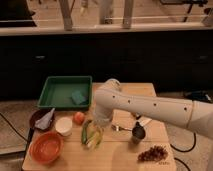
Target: Place banana in plastic cup
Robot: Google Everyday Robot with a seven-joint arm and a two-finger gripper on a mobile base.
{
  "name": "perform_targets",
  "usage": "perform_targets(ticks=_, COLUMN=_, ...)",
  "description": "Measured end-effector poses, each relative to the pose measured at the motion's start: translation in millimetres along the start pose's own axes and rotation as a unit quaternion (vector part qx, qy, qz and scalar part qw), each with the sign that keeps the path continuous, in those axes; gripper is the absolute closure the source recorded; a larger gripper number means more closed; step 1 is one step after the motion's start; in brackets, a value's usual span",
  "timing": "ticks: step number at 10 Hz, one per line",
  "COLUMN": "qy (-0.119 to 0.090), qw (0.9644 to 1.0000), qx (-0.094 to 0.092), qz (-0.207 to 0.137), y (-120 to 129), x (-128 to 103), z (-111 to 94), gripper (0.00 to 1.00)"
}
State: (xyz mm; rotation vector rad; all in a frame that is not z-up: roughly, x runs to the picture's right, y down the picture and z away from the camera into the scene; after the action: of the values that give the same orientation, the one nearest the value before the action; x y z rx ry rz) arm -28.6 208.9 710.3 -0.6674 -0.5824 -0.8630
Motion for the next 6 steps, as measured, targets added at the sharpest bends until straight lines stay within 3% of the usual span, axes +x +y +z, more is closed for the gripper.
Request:
perform_targets(ticks=5, qy=-0.006, qw=1.0000, qx=-0.003, qz=0.002, y=2.3, x=0.9, z=4.0, gripper=0.25)
perform_targets(ticks=6, qy=-0.006, qw=1.0000, qx=-0.002, qz=0.002, y=2.1, x=1.1, z=4.5, gripper=0.21)
